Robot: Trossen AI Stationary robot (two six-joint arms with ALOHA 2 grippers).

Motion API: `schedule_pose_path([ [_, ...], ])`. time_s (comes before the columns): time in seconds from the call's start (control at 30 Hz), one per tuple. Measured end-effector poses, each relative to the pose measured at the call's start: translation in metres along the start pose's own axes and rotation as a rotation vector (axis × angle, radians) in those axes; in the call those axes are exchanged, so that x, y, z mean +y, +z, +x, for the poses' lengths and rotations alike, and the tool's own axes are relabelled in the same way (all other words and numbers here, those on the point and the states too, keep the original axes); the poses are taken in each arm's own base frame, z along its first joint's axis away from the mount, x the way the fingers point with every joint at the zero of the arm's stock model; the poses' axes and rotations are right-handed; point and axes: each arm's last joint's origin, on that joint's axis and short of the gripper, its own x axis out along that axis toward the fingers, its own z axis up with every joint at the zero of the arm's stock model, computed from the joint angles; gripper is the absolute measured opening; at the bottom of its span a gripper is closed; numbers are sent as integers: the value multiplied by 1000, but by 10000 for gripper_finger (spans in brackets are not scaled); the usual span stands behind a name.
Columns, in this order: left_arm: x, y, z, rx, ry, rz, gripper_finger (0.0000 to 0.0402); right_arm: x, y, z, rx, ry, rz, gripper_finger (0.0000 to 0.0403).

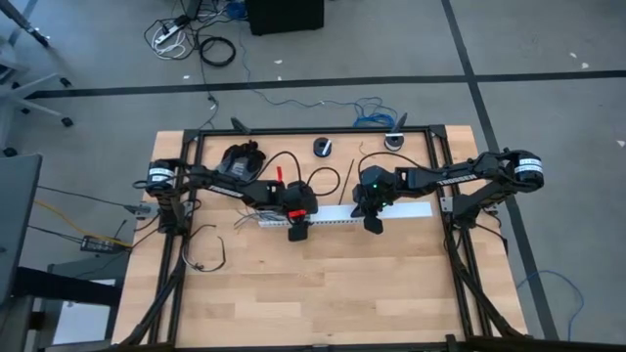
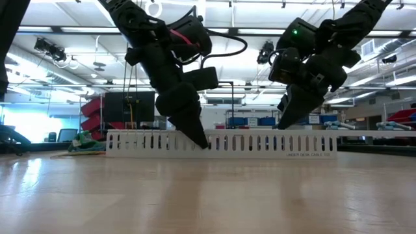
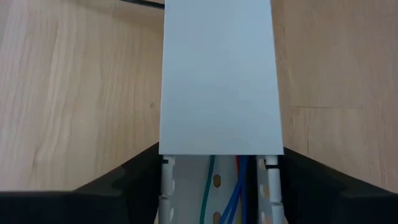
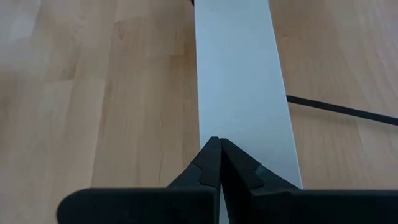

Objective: Ziptie cables
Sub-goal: Close the white cable duct

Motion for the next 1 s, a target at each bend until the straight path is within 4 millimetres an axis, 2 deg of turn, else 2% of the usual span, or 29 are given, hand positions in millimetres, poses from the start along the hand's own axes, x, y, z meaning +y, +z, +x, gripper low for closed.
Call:
schedule_pose_path([
  [0.27, 0, -6, -2, 70, 1, 2, 292, 0, -1, 0, 13, 0, 6, 0],
  [0.47, -1, -15, -3, 162, 0, -22, 296, 0, -1, 0, 19, -1, 7, 0],
  [0.6, -1, -15, -3, 157, 2, -25, 296, 0, -2, 0, 22, -1, 8, 0],
  [0.83, 0, -10, -20, 119, 3, -39, 296, 0, -4, -1, 46, -1, 15, 0],
  [1.0, -3, -20, -30, 112, 25, -64, 296, 0, -4, -1, 47, -6, 15, 0],
])
